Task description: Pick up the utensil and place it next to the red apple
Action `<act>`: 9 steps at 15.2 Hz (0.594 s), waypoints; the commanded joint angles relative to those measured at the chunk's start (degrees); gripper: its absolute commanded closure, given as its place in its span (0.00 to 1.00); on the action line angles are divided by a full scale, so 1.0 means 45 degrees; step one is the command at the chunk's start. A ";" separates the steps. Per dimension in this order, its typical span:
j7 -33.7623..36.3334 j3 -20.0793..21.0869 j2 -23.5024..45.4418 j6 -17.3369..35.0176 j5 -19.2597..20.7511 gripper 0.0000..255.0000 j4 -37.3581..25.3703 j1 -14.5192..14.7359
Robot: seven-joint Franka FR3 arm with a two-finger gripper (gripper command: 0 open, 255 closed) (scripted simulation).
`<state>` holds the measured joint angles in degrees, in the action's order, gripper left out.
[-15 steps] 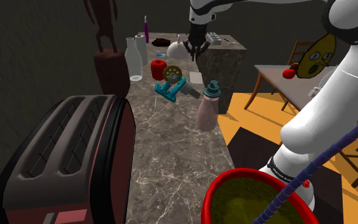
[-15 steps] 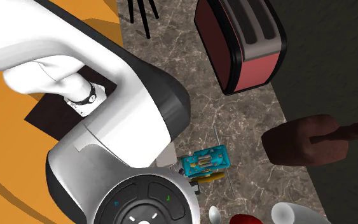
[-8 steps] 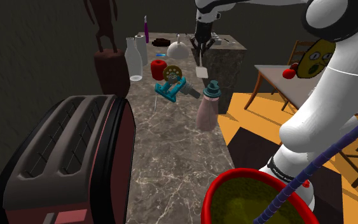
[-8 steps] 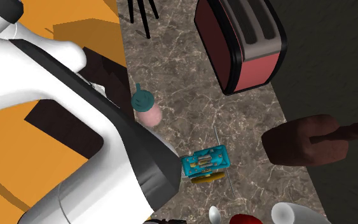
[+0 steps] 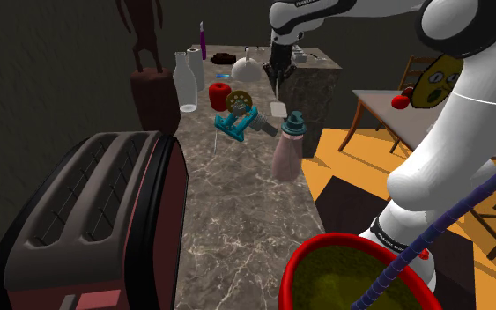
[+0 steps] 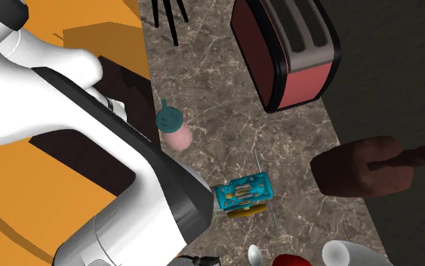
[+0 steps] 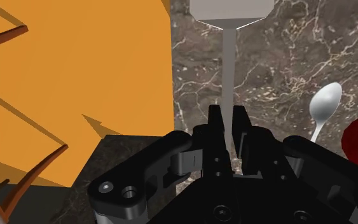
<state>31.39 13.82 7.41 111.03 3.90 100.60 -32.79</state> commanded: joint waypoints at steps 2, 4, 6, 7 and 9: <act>0.0036 -0.0005 0.0088 0.0491 0.0035 1.00 0.0401 0.0001; 0.0061 -0.0010 0.0153 0.0816 0.0062 1.00 0.0663 0.0002; 0.0088 -0.0016 0.0229 0.1138 0.0091 1.00 0.0912 0.0004; 0.0103 -0.0018 0.0271 0.1298 0.0108 1.00 0.1032 0.0005; 0.0134 -0.0025 0.0362 0.1617 0.0144 1.00 0.1263 0.0009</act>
<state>31.95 13.73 8.85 117.51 4.47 105.70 -32.74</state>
